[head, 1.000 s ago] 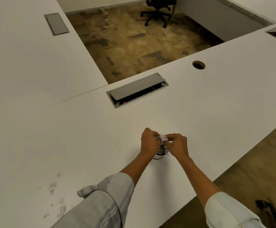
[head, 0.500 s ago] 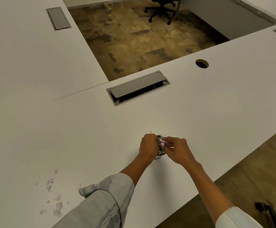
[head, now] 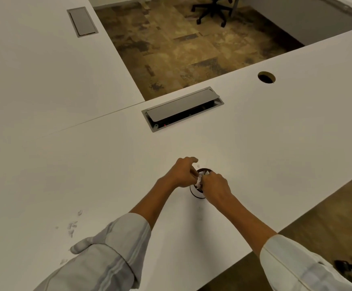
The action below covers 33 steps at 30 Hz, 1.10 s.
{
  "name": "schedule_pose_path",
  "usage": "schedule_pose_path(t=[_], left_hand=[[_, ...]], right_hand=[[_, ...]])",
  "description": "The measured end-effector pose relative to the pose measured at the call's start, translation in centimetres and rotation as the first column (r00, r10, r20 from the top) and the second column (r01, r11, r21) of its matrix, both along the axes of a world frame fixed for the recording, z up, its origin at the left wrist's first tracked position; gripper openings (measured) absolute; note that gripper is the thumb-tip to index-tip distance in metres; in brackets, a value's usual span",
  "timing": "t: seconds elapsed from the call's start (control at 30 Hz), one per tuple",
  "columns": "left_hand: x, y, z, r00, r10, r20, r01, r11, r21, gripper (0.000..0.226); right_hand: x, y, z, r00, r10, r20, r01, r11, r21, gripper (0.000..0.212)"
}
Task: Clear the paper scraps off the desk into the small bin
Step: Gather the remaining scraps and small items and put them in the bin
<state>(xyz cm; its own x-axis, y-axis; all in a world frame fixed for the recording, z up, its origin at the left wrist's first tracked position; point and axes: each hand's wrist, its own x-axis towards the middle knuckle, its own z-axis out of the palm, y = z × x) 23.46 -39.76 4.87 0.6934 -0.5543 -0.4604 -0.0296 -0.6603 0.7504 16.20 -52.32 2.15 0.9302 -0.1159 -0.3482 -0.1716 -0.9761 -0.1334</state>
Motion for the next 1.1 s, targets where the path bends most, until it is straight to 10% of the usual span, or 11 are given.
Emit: schedule_pose_path(t=[0.2,0.37,0.73,0.9,1.1], left_hand=[[-0.9,0.1,-0.6,0.984,-0.112,0.139,0.09,0.984,0.15,0.031],[-1.5,0.3,-2.4,0.966,-0.224,0.127,0.182,0.944,0.275,0.033],[-2.4,2.8,-3.4,0.921,0.284,0.268,-0.275,0.959,-0.072,0.011],[-7.8,4.1,-6.4,0.952,0.198,0.232,-0.224,0.97,0.092,0.025],[-12.0,2.7,-9.9,0.896,-0.297,0.33,0.235,0.948,0.216,0.058]], right_hand=[[1.8,0.5,-0.8,0.997,-0.024,-0.072,0.025,0.999,0.021,0.014],[2.4,-0.9,0.1,0.995,-0.069,-0.074,0.072,0.997,0.035,0.018],[3.2,-9.4,1.9,0.856,-0.507,0.1,0.373,0.74,0.559,0.011],[6.5,-10.3,-2.8,0.997,-0.069,0.026,0.054,0.923,0.381,0.034],[8.9,-9.4,-6.3,0.888,0.457,-0.047,-0.448,0.884,0.134,0.074]])
